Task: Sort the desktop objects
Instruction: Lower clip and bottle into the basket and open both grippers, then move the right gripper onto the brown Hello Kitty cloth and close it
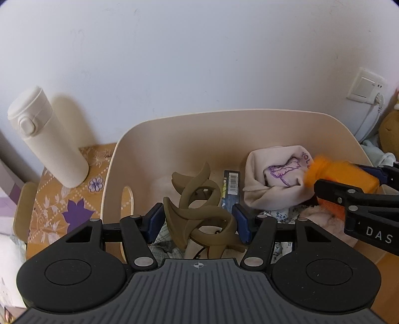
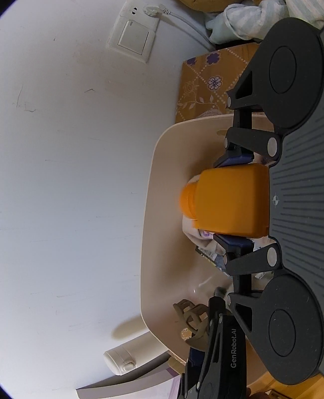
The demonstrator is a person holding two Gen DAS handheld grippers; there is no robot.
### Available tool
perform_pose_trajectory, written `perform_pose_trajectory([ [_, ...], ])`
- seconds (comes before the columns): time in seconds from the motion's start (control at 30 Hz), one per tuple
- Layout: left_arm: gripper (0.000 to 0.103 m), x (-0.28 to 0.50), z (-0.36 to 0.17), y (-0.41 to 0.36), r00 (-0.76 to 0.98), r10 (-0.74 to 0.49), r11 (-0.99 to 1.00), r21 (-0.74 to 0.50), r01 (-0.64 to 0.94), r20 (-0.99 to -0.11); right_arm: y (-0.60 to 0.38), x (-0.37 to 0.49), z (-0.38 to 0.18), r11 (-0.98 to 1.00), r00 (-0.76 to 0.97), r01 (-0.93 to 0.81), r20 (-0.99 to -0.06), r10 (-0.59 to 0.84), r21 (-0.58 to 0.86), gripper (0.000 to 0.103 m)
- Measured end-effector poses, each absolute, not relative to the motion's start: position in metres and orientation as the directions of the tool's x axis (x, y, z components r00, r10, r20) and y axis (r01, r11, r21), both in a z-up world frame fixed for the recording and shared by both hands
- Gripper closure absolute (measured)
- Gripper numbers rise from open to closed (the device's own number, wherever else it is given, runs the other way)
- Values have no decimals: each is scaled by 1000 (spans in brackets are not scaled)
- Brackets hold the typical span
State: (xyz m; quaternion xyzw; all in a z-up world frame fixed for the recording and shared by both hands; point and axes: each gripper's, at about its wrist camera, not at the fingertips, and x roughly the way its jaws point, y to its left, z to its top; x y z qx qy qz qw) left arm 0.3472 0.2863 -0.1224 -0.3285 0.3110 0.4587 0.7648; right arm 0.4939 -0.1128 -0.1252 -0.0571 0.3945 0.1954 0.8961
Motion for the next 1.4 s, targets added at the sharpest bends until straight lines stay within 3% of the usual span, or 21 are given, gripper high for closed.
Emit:
perform_pose_trajectory([
  [0.13, 42, 348, -122, 283, 370, 481, 338, -222, -915, -794, -114, 495, -126, 915, 603, -399, -734, 312, 61, 53],
  [0.2, 33, 350, -120, 279, 356, 485, 340, -203, -918, -799, -118, 498, -125, 915, 605, -399, -731, 315, 64, 50],
  [0.37, 24, 350, -114, 270, 340, 503, 352, -171, -920, -795, -113, 486, -112, 904, 622, -426, -711, 327, 44, 37],
  [0.6, 23, 333, -98, 256, 361, 516, 378, -172, -910, -777, -129, 475, -96, 915, 644, -389, -679, 353, 106, 16],
  [0.83, 22, 307, -82, 236, 352, 572, 374, -147, -916, -741, -150, 459, -79, 924, 670, -358, -650, 357, 138, 11],
  [1.0, 22, 291, -87, 215, 352, 575, 371, -147, -917, -739, -170, 438, -75, 936, 682, -322, -651, 332, 139, 0],
  [1.17, 16, 283, -103, 192, 383, 561, 383, -179, -906, -734, -184, 420, -89, 957, 672, -253, -685, 281, 144, 0],
  [1.4, 16, 281, -124, 171, 397, 491, 430, -181, -884, -775, -191, 394, -125, 969, 587, -166, -771, 245, 181, 0],
])
